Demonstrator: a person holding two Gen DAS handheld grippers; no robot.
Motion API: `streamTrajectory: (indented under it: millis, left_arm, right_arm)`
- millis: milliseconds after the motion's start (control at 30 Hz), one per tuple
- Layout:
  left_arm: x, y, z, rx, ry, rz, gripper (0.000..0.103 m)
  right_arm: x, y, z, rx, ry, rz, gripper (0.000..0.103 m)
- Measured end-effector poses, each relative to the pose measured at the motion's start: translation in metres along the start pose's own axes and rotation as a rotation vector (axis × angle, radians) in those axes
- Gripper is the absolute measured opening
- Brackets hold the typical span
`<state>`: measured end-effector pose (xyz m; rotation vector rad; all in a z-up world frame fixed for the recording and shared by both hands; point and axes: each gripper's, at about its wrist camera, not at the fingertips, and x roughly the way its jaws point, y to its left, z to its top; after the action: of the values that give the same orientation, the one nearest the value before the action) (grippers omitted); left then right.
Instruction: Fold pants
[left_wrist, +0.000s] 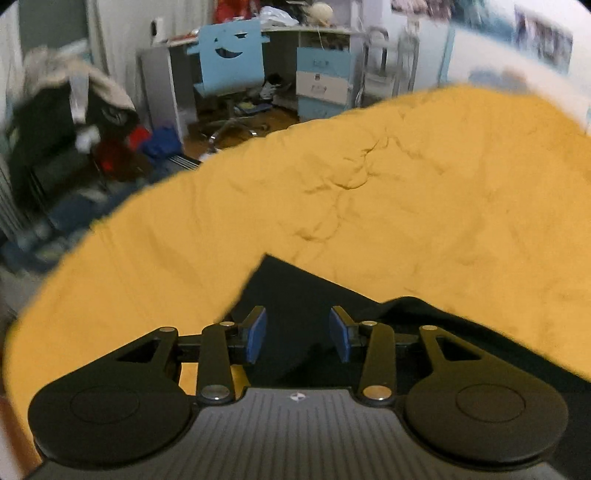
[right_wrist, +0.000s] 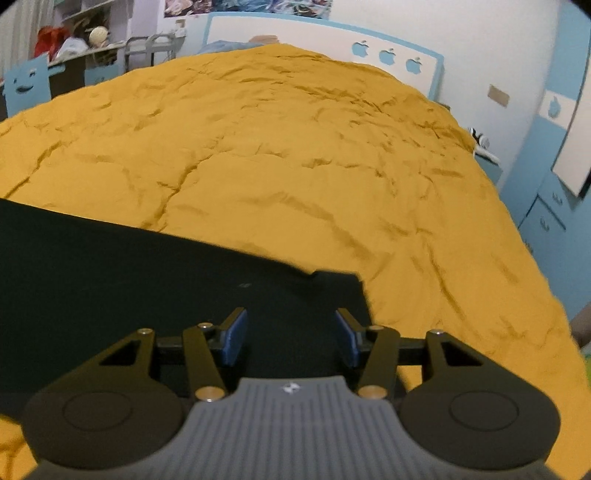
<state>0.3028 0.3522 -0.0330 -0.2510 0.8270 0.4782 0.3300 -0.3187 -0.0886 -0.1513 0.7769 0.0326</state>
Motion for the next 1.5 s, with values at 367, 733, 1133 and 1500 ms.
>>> streamTrajectory:
  millis: [367,733,1133,1500]
  left_arm:
    - [0.031,-0.011,-0.032,0.281,-0.043,0.143,0.012]
    - [0.054,0.007,0.035,0.194,-0.153,0.246,0.023]
    - [0.023,0.094,-0.002,-0.245,0.025,-0.059,0.025]
    - [0.036,0.125,-0.027,-0.427,0.025,-0.158,0.026]
  right_arm:
    - [-0.003,0.035,-0.014,-0.040,0.045,-0.008,0.048]
    - [-0.016,0.051,-0.022,-0.100,0.071,-0.058,0.048]
    - [-0.053,0.101,-0.020,-0.083,0.114,0.069,0.047]
    - [-0.102,0.160,-0.019,-0.123,0.122,0.229,0.047]
